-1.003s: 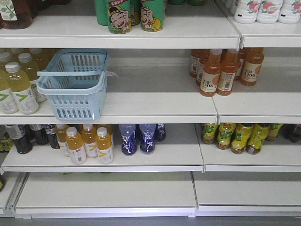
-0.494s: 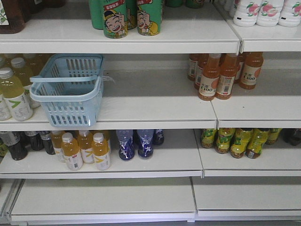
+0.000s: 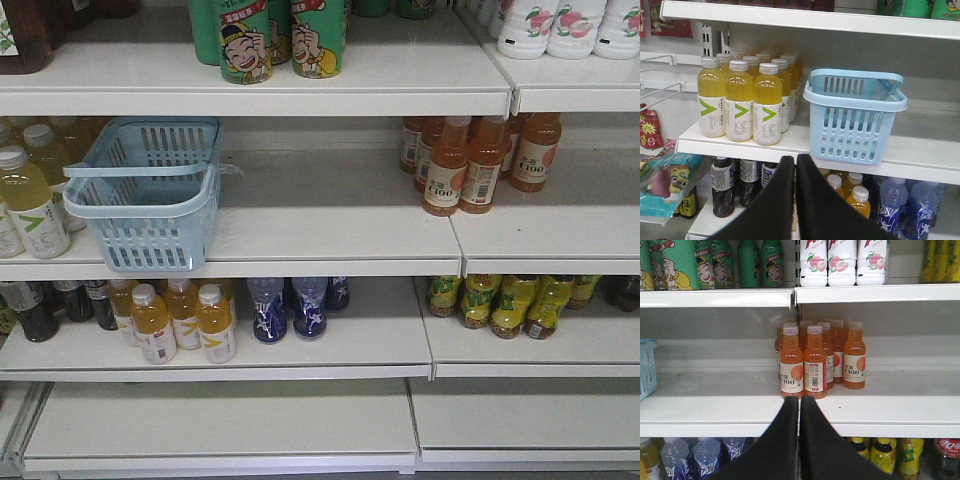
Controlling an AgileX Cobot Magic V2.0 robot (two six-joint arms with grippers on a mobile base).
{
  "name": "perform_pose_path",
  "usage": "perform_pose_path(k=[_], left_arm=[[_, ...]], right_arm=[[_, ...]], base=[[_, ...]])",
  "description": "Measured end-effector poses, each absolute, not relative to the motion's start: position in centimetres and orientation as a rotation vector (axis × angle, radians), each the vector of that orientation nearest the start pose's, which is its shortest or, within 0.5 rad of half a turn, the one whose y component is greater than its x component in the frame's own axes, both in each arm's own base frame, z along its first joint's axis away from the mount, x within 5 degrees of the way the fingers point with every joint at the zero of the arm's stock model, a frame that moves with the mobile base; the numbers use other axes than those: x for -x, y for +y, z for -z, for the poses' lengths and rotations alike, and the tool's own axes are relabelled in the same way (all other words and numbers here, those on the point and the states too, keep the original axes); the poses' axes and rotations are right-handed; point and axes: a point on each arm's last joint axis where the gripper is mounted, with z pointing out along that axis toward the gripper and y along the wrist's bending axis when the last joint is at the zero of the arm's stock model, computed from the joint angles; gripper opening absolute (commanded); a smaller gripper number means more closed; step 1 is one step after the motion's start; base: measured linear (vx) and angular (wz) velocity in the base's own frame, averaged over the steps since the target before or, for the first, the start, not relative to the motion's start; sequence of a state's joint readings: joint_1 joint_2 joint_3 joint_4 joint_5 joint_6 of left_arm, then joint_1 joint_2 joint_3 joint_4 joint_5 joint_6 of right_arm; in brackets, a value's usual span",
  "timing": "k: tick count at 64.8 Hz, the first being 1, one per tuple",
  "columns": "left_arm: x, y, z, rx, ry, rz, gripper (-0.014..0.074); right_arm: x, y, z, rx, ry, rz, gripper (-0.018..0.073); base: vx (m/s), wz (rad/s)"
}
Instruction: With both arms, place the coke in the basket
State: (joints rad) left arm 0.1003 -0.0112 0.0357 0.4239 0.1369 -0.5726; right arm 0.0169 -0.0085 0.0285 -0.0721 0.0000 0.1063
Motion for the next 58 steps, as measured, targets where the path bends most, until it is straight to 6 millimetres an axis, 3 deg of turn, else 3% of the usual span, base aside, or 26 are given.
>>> perform_pose_path(k=[58], left_arm=[[-5.59, 1.08, -19.04, 0.248, 1.614, -0.006, -0.0005]], right_arm=[[-5.68, 0.10, -20.40, -0.013, 1.504, -0.041, -0.0005]], base=[[0.00, 0.00]])
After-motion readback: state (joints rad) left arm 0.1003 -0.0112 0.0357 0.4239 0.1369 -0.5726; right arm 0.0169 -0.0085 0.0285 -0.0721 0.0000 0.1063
